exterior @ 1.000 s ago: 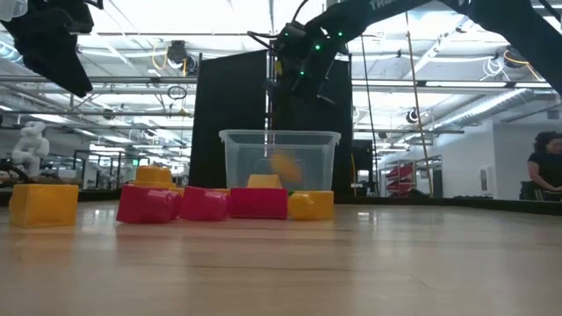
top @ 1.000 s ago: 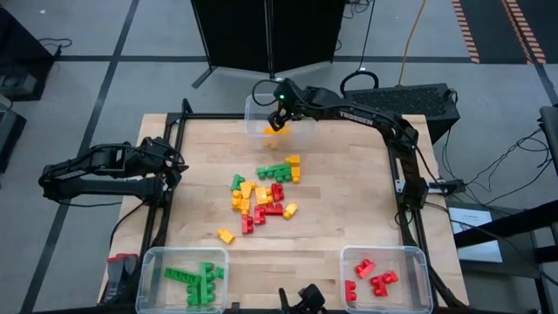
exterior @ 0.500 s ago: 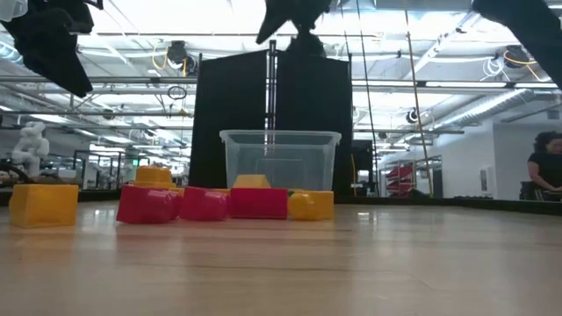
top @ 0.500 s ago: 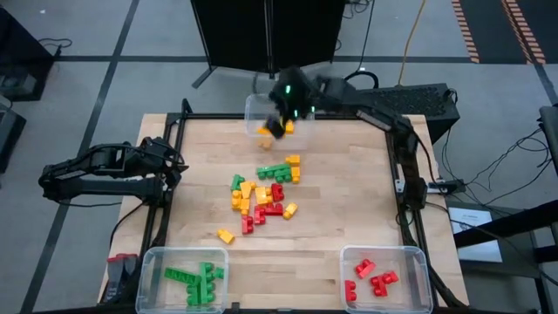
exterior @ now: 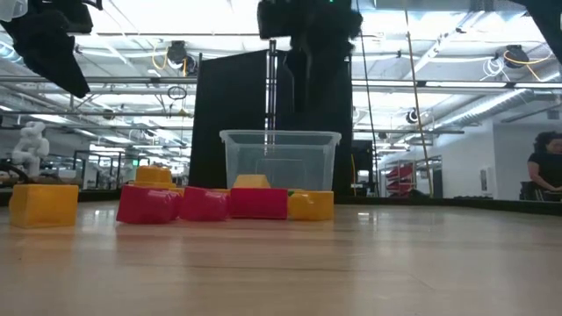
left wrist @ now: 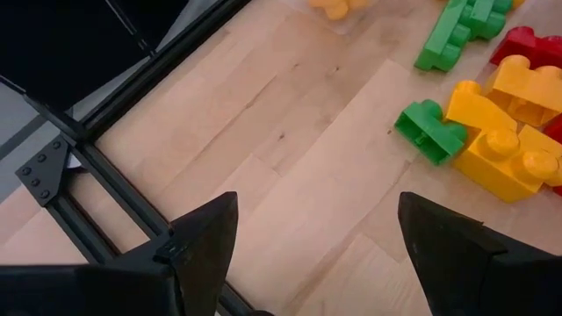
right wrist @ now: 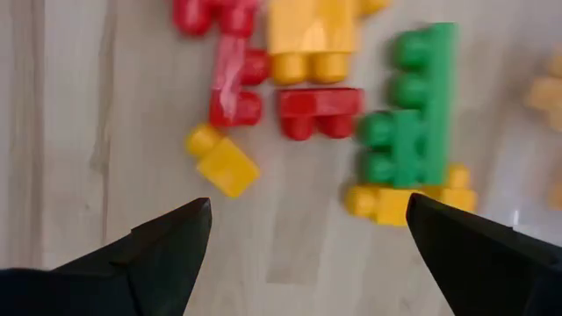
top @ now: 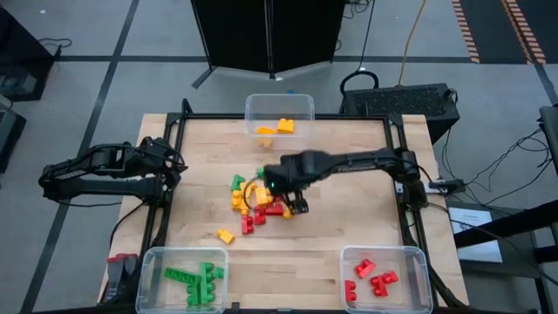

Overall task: Sort blocks
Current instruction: Put the yellow game piece into the top transparent bin

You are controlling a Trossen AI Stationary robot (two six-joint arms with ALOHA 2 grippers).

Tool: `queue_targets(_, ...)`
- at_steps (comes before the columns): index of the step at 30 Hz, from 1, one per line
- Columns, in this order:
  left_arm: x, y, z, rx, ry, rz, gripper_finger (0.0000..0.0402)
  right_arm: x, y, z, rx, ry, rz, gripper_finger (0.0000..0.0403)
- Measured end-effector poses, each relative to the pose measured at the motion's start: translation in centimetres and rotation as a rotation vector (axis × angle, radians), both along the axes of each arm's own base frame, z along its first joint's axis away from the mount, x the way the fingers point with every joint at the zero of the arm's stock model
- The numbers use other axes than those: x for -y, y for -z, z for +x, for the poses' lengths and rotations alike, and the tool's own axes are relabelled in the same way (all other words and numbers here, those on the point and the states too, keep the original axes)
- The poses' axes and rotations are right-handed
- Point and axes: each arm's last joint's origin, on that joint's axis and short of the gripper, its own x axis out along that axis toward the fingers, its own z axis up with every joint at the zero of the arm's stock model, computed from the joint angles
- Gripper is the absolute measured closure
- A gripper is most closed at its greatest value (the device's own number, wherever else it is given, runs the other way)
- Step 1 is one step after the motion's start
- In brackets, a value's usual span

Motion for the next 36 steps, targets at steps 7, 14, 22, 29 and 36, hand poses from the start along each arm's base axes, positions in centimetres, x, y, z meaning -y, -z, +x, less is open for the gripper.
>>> queue_targets(7,0.0,0.0,0.0,-0.001,0.000,0.000,0.0114,-2.6,3.7,0.3,0.024,-0.167,-0.031,0.0026)
queue_targets(14,0.0,0.0,0.0,-0.001,0.000,0.000,0.0114,-3.8,6.1,0.0,0.026,-0.210,-0.025,0.0025)
queue_targets(22,0.0,0.0,0.0,-0.001,0.000,0.000,0.0114,-3.9,9.2,-0.6,0.028,-0.193,0.007,0.0025)
queue_targets(29,0.0,0.0,0.0,0.000,-0.001,-0.001,0.0114,-3.9,11.3,-1.0,0.016,-0.196,0.026,0.0028)
queue_targets(36,0.0,0.0,0.0,0.002,-0.006,-0.003,0.0114,-3.9,13.6,-0.6,-0.027,-0.187,0.038,0.0056)
